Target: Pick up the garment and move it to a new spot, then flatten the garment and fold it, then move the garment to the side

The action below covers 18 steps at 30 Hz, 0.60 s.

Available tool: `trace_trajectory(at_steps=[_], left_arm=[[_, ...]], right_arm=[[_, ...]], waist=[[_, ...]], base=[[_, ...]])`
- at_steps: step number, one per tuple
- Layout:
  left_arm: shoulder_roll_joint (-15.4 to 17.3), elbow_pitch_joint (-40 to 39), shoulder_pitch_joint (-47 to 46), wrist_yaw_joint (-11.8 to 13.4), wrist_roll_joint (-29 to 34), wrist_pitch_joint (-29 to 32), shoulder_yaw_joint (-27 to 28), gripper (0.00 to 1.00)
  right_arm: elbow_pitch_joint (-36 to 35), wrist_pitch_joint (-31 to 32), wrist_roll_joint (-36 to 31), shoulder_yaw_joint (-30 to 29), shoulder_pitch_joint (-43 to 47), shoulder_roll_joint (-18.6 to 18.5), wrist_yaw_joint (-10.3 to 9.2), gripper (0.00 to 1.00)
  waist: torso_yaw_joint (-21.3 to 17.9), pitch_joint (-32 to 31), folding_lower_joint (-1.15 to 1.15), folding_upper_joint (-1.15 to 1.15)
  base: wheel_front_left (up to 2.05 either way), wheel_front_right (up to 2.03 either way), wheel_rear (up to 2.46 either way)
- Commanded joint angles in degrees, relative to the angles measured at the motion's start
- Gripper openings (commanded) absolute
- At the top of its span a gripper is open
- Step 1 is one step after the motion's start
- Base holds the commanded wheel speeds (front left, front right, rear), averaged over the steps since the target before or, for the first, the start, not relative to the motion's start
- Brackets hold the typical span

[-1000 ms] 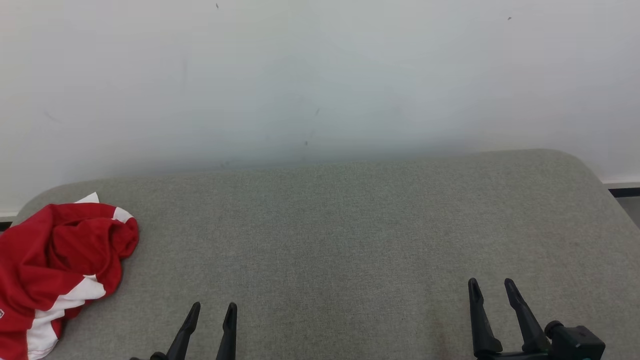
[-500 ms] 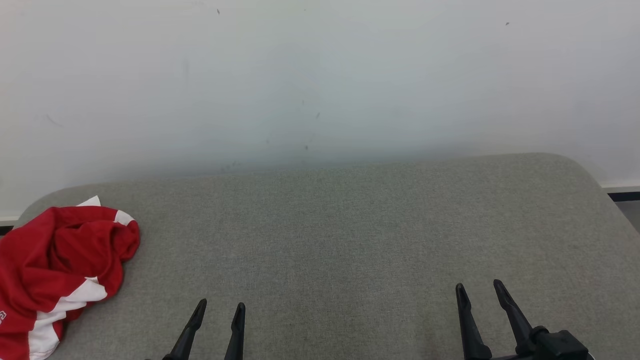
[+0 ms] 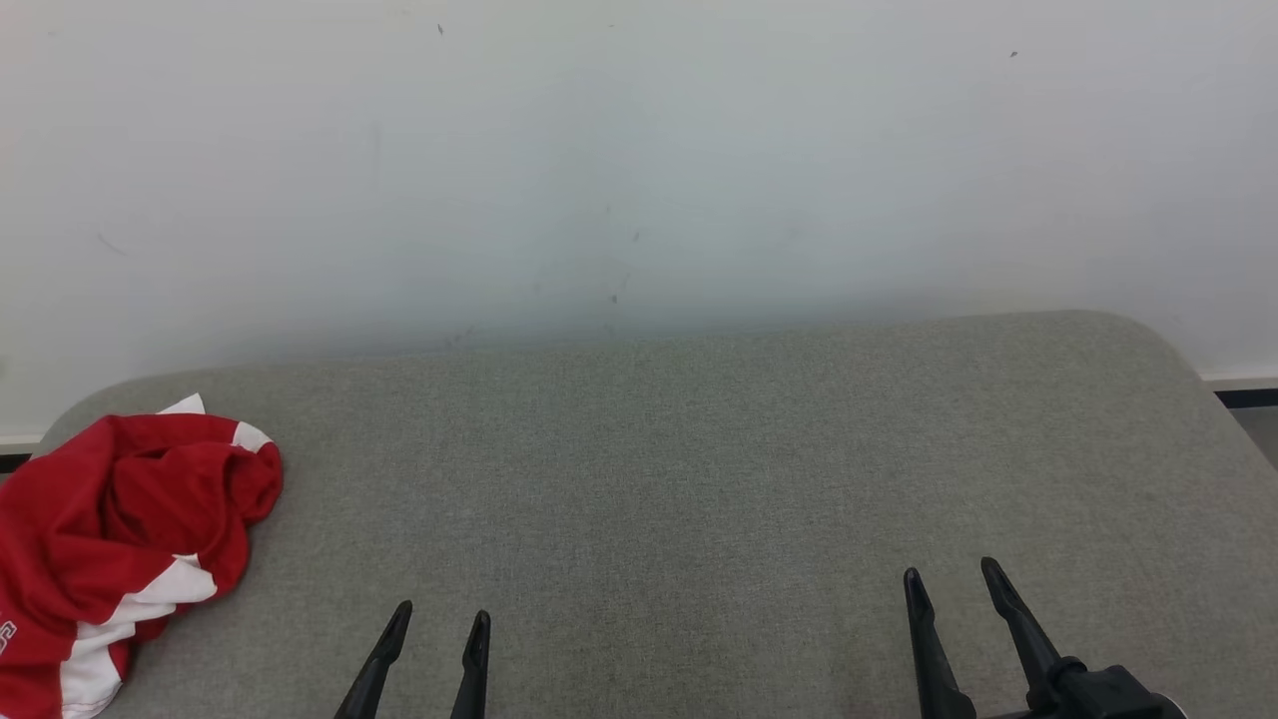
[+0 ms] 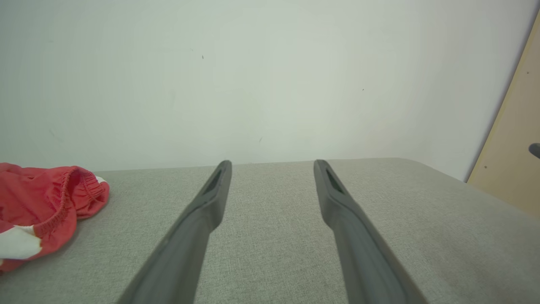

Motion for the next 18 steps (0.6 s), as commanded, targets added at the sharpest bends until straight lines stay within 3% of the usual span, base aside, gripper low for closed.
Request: trace_trajectory(at_steps=[1,18], left_arm=[[0.1,0.2,0.6,0.0,0.3,-0.3,0.2,1.00],[0.1,0.8,0.6,-0.3,-0.1,-0.3,0.5,1.00]], right_arm=[[0.2,-0.1,-0.1,0.0,0.6,0.1,0.21,1.00],[0.7,-0.1,0.4,0.3,0.8,0.1,0.21,1.00]], waist=[[0.0,0.0,0.00,0.00],[0.3,-0.1,0.00,0.00]], base=[[0.00,0.00,0.00],[0.00,0.00,0.00]])
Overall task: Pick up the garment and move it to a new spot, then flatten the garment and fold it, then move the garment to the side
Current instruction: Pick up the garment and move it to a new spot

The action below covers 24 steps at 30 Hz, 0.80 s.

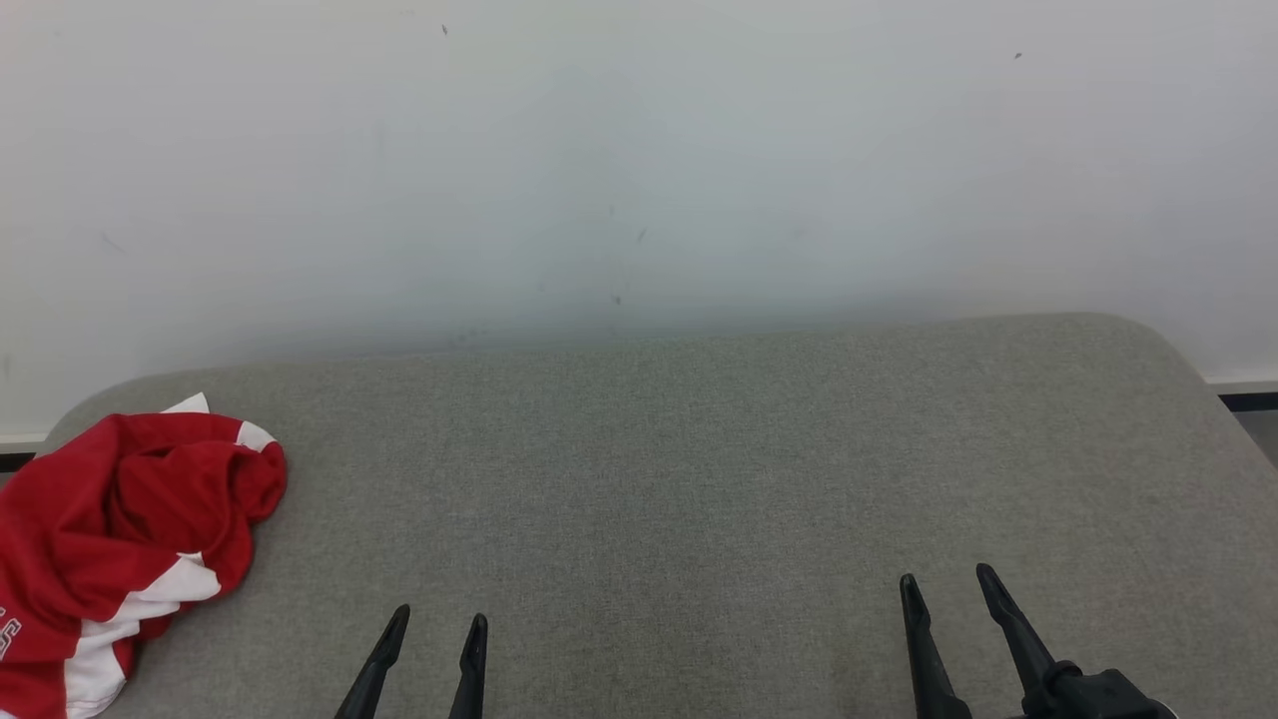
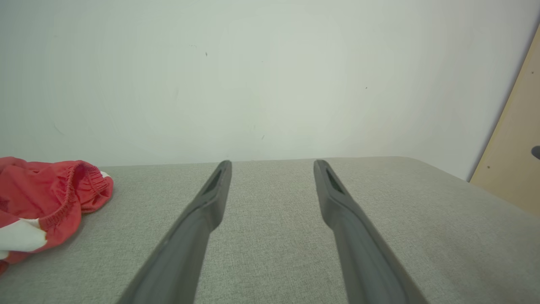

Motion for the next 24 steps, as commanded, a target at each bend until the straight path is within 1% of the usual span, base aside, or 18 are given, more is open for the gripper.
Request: trace_trajectory(at_steps=[1,10,17,18,24], left_arm=[[0.1,0.1,0.6,-0.1,0.3,-0.3,0.1,1.00],[0.1,0.2,-0.3,-0.1,0.3,-0.2,0.3,1.00],[0.1,0.0,-0.5,0.2,0.2,-0.2,0.5,1.00],[0.1,0.0,-0.5,0.2,0.2,-0.2,0.5,1.00],[0.1,-0.5,-1.0,0.4,0.2,-0.2,0.7,1.00]], right_arm=[[0.0,-0.1,-0.1,0.3,0.8,-0.2,0.21,1.00],[-0.2,-0.1,0.0,1.0,0.0,-0.5,0.21,1.00],[-0.2,-0.1,0.3,1.5,-0.4,-0.3,0.21,1.00],[-0.2,-0.1,0.3,1.5,-0.4,-0.3,0.21,1.00],[-0.3,-0.1,0.6,1.6,-1.0,-0.1,0.21,1.00]], waist=[[0.1,-0.1,-0.01,0.00],[2.0,0.7,-0.01,0.00],[5.2,1.3,-0.01,0.00],[5.2,1.3,-0.01,0.00],[8.6,2.0,-0.01,0.00]], base=[[0.00,0.00,0.00],[0.00,0.00,0.00],[0.00,0.00,0.00],[0.00,0.00,0.00],[0.00,0.00,0.00]])
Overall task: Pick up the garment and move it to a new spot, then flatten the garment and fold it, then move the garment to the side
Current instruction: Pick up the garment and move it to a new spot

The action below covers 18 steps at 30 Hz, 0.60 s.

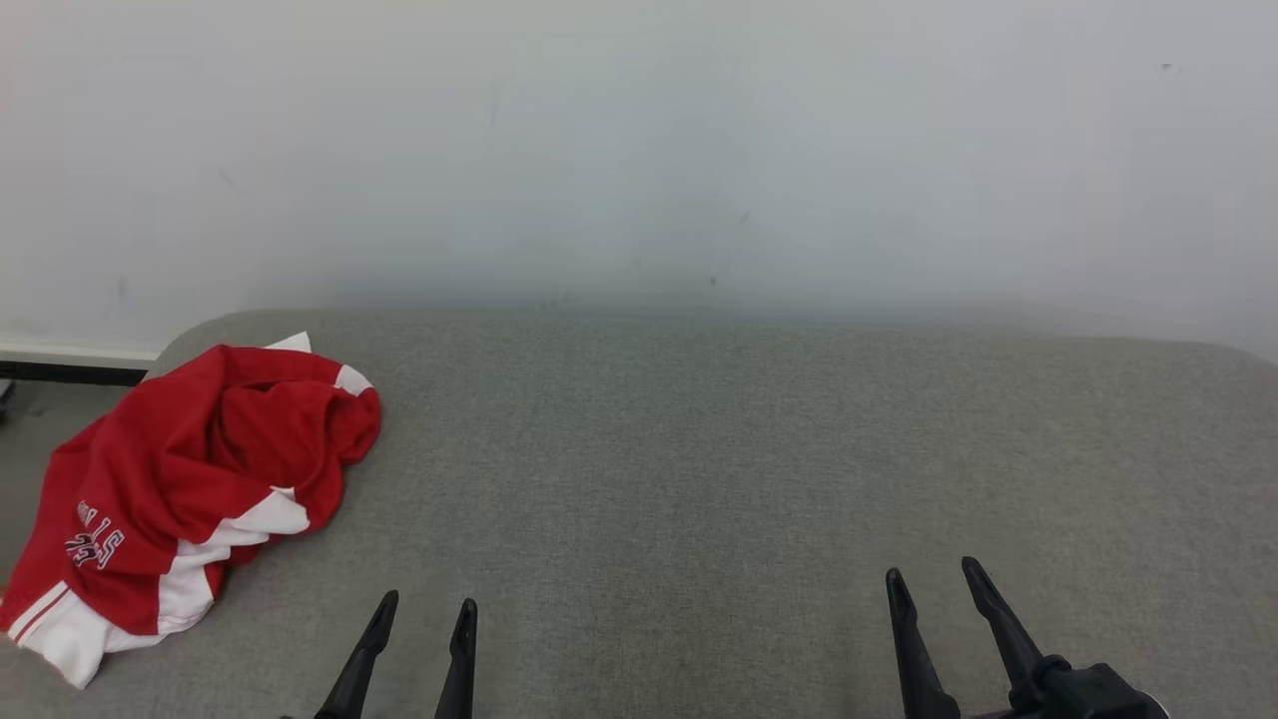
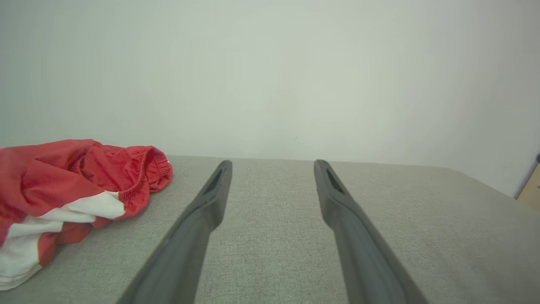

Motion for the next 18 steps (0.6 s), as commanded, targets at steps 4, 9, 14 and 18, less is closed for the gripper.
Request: trace_trajectory(at_steps=[4,9,14,18], left_arm=[[0.1,-0.6,-0.7,0.2,-0.1,-0.1,0.2,1.00],[0.1,-0.8,-1.0,0.6,-0.4,-0.1,0.5,1.00],[0.1,-1.0,-1.1,0.6,-0.3,-0.1,0.5,1.00],[0.1,-1.1,-1.3,0.6,-0.3,-0.1,0.8,1.00]], right_arm=[[-0.3,-0.1,0.5,-0.3,-0.8,0.3,0.21,1.00],[-0.1,-0.1,0.5,-0.1,-1.0,0.5,0.21,1.00],[-0.2,-0.1,0.3,-0.3,-1.3,0.6,0.21,1.00],[-0.4,-0.1,0.5,-0.7,-1.7,0.8,0.21,1.00]], waist=[[4.0,1.0,-0.01,0.00],[7.4,1.4,-0.01,0.00],[10.1,1.8,-0.01,0.00],[12.0,2.1,-0.01,0.00]], base=[[0.00,0.00,0.00],[0.00,0.00,0.00],[0.00,0.00,0.00],[0.00,0.00,0.00]])
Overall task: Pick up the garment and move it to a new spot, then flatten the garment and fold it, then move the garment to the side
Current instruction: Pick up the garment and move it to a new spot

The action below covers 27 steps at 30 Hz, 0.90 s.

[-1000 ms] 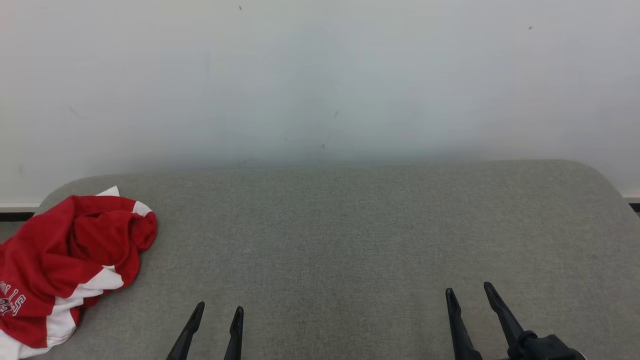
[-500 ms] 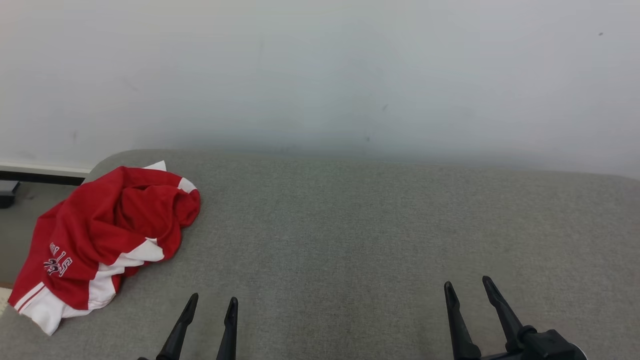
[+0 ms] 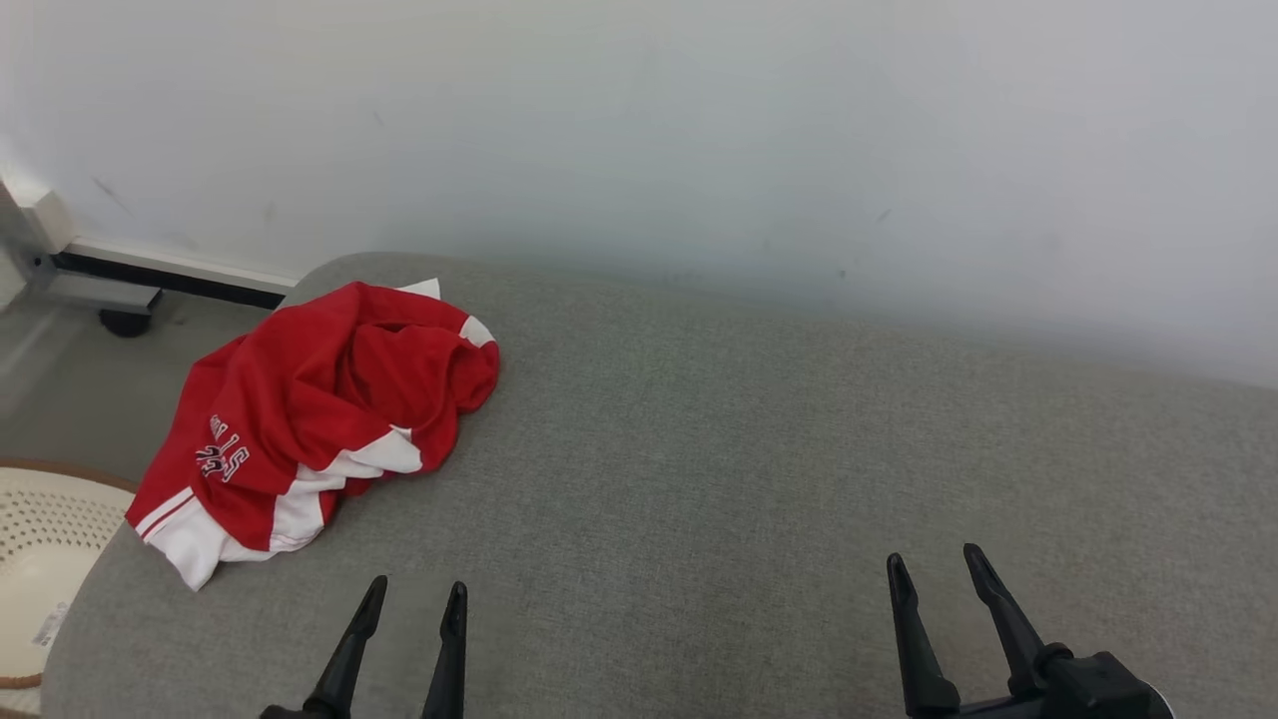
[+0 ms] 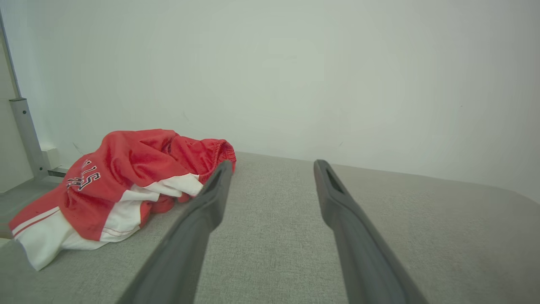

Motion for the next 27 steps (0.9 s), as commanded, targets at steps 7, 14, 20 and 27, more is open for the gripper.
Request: trace_trajectory(at_steps=[7,14,20,27], left_arm=[[0.1,-0.5,-1.0,-0.1,-0.1,-0.1,0.3,1.00],[0.1,-0.8,-1.0,0.3,-0.5,-0.1,0.5,1.00],[0.1,-0.8,-0.3,0.5,-0.6,-0.1,0.7,1.00],[0.1,-0.6,-0.1,0.7,-1.0,-0.1,0.8,1.00]], right_arm=[[-0.2,-0.1,0.3,-0.4,-0.9,0.3,0.21,1.00],[-0.1,-0.1,0.1,-0.2,-0.9,0.2,0.21,1.00],[0.1,-0.1,0.4,0.2,-1.0,0.0,0.21,1.00],[-0.2,-0.1,0.5,0.5,-0.6,-0.6,0.21,1.00]], waist=[[4.9,1.2,-0.01,0.00],[7.2,1.6,-0.01,0.00],[7.6,1.5,-0.01,0.00],[7.3,1.8,-0.01,0.00]], base=[[0.00,0.00,0.00],[0.00,0.00,0.00],[0.00,0.00,0.00],[0.00,0.00,0.00]])
